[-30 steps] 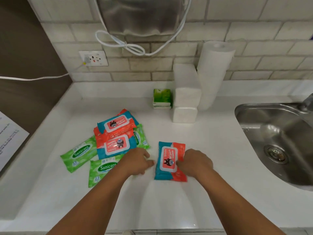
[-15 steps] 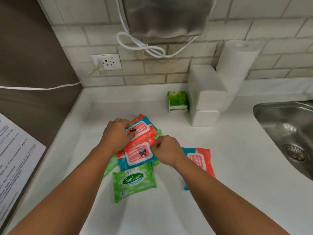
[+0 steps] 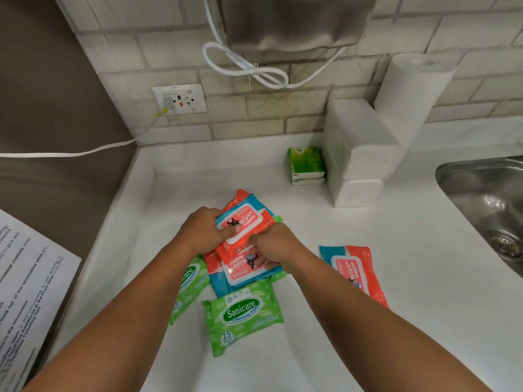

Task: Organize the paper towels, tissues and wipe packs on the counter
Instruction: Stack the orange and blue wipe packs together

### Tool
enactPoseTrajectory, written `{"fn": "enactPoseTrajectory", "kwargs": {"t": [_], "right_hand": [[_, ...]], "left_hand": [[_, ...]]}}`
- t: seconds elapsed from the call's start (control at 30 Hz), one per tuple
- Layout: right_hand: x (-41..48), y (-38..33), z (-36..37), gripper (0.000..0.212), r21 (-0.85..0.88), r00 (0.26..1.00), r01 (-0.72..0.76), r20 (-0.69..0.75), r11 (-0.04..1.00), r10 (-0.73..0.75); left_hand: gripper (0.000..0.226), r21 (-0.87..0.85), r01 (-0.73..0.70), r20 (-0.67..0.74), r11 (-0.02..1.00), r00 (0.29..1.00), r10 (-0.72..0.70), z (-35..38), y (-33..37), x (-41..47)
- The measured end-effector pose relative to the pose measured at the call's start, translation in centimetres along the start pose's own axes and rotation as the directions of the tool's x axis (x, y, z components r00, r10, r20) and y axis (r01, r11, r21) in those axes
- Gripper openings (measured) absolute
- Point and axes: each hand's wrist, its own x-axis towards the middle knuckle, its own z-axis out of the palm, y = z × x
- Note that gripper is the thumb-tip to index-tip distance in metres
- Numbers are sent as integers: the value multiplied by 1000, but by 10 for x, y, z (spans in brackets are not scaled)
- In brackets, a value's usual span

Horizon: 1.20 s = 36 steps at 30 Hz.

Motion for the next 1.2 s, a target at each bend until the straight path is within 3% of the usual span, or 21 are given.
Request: {"fn": "enactPoseTrajectory", "kwargs": {"t": [0.13, 0.27, 0.4, 0.5, 0.67, 0.9, 1.2], "right_hand": [[-4, 0, 1, 9, 154, 999, -42, 26, 987, 38], [-9, 4, 1, 8, 214, 996, -53, 74, 975, 38], [-17, 10, -3, 1, 279, 1000, 12, 15, 960, -17], [-20, 18, -13, 13, 269, 991, 117, -90, 956, -95], [-35, 34, -45, 8, 334, 980, 183, -132, 925, -147], [-61, 62, -103, 6, 294, 965, 226, -198, 929, -172], [-85, 102, -164, 12, 41, 974, 83, -216, 996, -72]], "left_hand": [[63, 93, 12, -20, 996, 1000, -10, 4, -1, -3], [55, 4, 33, -45, 999, 998, -33, 6, 7, -18], [47, -227, 81, -50, 971, 994, -94, 14, 17, -33], [41, -376, 73, -79, 924, 991, -110, 19, 29, -44], [34, -671, 29, -47, 741, 996, -81, 31, 59, -64], [13, -796, 66, 66, 602, 998, -23, 65, 108, -80], [16, -759, 203, 146, 619, 979, -141, 123, 153, -82]]}}
